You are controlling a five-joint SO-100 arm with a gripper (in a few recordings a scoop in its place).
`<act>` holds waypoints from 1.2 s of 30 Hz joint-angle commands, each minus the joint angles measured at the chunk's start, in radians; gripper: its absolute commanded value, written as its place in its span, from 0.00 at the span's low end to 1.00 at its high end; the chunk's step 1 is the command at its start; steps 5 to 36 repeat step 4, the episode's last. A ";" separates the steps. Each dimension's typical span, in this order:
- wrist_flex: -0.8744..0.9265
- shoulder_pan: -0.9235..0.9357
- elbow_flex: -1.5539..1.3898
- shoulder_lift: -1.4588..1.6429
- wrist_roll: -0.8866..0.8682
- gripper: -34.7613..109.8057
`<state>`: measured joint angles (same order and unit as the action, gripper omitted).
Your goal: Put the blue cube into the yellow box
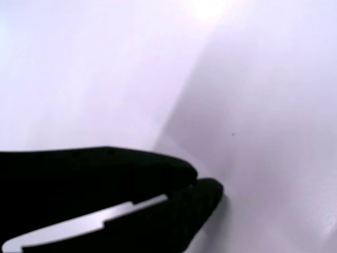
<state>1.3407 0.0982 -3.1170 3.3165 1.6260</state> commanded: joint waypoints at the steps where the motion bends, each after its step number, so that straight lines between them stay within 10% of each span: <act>1: 0.018 0.020 -0.028 0.021 0.000 0.24; 36: 0.018 0.020 -0.028 0.021 0.000 0.24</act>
